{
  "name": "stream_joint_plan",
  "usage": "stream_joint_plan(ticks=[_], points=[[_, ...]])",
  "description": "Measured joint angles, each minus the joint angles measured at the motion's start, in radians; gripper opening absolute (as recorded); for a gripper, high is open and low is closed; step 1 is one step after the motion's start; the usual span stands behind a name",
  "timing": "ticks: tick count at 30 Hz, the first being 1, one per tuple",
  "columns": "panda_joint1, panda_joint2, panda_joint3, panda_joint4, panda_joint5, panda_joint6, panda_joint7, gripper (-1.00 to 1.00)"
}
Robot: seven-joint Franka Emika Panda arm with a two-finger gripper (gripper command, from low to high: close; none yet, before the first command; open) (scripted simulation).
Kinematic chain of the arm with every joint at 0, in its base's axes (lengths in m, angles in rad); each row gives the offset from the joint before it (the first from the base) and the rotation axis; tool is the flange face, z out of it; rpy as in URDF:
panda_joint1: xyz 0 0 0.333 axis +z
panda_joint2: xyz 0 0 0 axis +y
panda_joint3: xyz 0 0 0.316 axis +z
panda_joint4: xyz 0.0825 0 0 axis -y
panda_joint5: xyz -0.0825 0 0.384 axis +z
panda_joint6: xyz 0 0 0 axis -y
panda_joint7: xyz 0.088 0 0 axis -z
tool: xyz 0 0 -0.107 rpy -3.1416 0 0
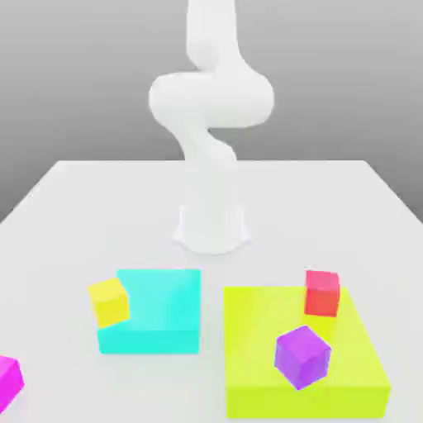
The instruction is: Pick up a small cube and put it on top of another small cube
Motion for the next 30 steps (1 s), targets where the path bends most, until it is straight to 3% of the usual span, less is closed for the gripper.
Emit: stream_joint_plan(ticks=[15,23,30], points=[[0.018,0.549,-0.279,0.042,0.211,0.107,-0.301,0.0],[-0.075,0.836,-0.329,0.063,0.313,0.166,-0.453,0.0],[-0.158,1.063,-0.362,0.076,0.32,0.235,-0.53,0.0]])
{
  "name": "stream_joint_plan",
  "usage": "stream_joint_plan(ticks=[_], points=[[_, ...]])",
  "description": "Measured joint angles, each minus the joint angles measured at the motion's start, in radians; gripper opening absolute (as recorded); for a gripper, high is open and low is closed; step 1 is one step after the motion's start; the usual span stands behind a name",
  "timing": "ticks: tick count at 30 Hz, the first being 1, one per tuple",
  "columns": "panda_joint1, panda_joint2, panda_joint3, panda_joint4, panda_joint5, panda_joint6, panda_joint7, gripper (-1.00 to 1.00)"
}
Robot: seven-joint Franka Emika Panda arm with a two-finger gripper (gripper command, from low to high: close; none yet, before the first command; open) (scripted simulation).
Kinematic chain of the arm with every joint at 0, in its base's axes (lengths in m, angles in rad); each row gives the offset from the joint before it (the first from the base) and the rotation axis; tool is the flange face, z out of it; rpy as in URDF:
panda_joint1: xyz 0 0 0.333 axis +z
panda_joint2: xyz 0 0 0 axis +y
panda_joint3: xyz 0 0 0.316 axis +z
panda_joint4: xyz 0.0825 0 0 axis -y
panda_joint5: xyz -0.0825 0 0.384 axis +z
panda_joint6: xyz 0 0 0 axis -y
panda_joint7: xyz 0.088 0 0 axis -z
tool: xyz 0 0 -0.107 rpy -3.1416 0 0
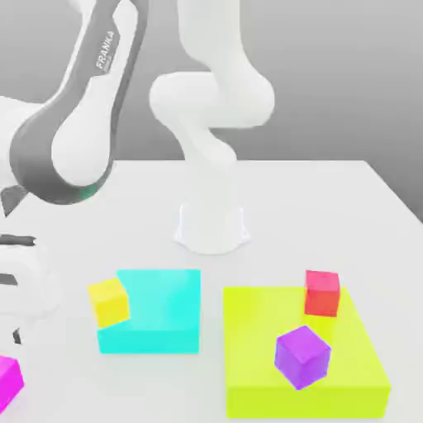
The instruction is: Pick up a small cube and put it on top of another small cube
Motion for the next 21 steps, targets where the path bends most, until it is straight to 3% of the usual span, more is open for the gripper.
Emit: stream_joint_plan(ticks=[5,6,13,17,21], points=[[-0.072,0.17,0.044,0.029,0.052,0.1,-0.062,0.0],[-0.09,0.204,0.065,0.037,0.072,0.124,-0.076,-1.0],[-0.093,0.21,0.068,0.038,0.076,0.127,-0.079,-1.0],[-0.036,0.086,0.009,0.002,-0.003,0.041,-0.03,-1.0],[0.058,-0.041,0.072,-0.082,-0.049,-0.008,-0.07,-1.0]])
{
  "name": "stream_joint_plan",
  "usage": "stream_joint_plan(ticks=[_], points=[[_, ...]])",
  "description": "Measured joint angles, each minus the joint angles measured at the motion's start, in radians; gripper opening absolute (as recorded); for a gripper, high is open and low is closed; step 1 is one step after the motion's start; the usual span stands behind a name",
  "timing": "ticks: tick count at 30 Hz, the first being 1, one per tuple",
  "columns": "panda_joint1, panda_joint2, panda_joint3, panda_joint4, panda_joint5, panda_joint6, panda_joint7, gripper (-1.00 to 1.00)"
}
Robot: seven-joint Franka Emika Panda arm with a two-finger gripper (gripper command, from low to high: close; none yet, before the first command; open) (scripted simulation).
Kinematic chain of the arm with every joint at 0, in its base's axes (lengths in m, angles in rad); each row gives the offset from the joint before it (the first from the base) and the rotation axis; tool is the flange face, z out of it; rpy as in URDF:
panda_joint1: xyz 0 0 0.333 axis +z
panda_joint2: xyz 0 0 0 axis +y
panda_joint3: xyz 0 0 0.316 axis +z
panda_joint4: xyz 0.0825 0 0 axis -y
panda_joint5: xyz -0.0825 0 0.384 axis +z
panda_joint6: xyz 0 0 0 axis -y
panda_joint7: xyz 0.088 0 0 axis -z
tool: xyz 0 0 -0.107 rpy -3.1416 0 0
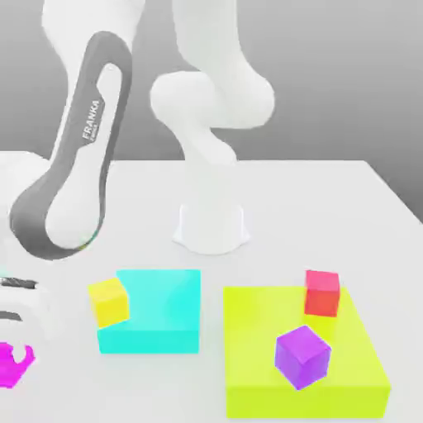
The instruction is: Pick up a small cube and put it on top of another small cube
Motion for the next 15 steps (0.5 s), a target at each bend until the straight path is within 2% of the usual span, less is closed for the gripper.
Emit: stream_joint_plan(ticks=[6,10,15], points=[[0.143,-0.192,0.136,-0.139,-0.063,-0.052,-0.084,-1.0],[0.32,-0.333,0.215,-0.237,-0.112,-0.084,-0.142,-1.0],[0.42,-0.512,0.306,-0.359,-0.186,-0.117,-0.203,-1.0]])
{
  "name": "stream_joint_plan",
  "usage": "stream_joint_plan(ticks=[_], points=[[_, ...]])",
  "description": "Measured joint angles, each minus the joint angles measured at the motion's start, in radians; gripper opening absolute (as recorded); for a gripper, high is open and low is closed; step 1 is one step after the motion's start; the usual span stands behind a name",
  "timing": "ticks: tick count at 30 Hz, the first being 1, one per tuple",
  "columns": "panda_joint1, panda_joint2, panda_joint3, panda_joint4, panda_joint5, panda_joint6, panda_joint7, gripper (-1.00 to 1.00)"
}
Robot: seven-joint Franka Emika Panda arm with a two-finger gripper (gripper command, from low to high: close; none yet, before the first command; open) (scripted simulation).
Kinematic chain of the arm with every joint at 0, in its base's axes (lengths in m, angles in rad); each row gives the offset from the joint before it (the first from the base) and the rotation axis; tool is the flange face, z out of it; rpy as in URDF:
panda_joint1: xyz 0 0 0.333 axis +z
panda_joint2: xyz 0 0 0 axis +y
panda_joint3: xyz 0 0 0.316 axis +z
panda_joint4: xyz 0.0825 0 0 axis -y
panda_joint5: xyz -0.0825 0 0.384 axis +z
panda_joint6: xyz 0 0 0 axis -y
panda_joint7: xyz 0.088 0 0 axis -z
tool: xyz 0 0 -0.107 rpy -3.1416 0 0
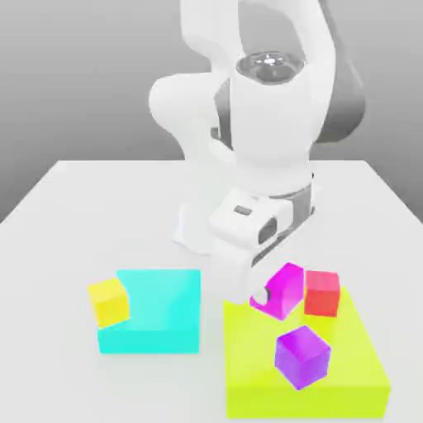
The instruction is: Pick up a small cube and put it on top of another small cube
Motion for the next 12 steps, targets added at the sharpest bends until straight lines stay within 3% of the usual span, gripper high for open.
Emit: stream_joint_plan(ticks=[4,9,10,12], points=[[0.087,-0.131,0.094,-0.095,-0.054,-0.012,-0.047,-1.0],[0.101,-0.009,0.119,-0.148,-0.074,0.168,-0.049,-1.0],[0.1,0.012,0.12,-0.153,-0.076,0.194,-0.048,1.0],[0.1,0.012,0.12,-0.153,-0.076,0.194,-0.048,1.0]])
